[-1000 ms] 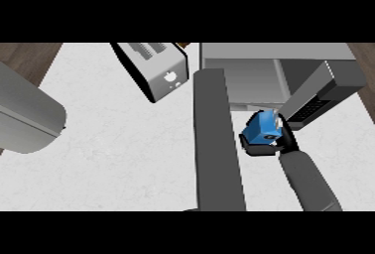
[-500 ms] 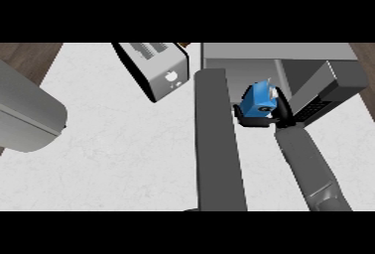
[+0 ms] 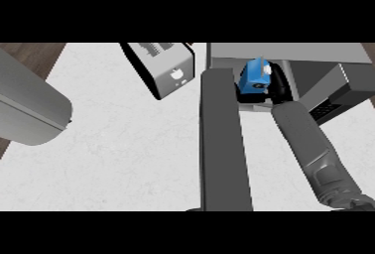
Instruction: Pick up the milk, place it into the microwave and close the microwave
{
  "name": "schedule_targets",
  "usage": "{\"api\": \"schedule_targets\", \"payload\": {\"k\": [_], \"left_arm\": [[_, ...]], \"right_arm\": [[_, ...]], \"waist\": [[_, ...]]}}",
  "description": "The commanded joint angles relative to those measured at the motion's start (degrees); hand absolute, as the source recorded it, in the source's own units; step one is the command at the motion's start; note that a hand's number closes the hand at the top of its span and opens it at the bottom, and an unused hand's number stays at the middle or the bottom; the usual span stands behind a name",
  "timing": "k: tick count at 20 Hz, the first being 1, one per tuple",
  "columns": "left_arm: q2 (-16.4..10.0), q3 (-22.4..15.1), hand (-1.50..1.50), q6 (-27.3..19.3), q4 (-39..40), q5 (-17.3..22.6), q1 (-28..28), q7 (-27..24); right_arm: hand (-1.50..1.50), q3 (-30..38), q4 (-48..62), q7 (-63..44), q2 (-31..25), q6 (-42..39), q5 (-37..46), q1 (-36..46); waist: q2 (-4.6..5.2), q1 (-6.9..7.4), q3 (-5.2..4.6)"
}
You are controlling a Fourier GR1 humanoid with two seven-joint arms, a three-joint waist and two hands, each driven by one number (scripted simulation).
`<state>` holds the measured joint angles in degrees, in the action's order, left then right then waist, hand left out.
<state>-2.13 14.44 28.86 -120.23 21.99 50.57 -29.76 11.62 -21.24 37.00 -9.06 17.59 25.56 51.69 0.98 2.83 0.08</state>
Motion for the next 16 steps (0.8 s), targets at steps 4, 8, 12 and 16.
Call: {"api": "schedule_targets", "payload": {"k": [4, 8, 12, 16], "left_arm": [[-1.3, -0.2, -1.50, 0.1, 3.6, -0.6, -5.0, 1.4], [-3.1, 1.9, -1.50, 0.3, 4.4, 0.1, -6.4, 1.6], [-2.4, 1.2, -1.50, 0.2, 4.1, -1.0, -6.7, 1.3], [-4.5, 2.3, -1.50, -0.7, 4.4, -0.5, -10.2, 3.2]], "right_arm": [[1.50, 3.7, 7.3, -6.1, -0.2, 12.5, 0.2, 6.0], [-1.50, 6.9, 8.0, -4.6, -1.4, 16.3, -2.2, 6.4], [-1.50, 7.3, 8.9, 0.0, -3.2, 18.8, -1.8, 4.2], [-1.50, 3.9, 12.8, -3.2, -3.4, 19.2, 2.2, 7.1]], "waist": [[1.19, 2.15, 0.04], [1.51, 2.82, 0.12], [2.15, 4.12, 0.23], [1.96, 3.66, 0.15]]}}
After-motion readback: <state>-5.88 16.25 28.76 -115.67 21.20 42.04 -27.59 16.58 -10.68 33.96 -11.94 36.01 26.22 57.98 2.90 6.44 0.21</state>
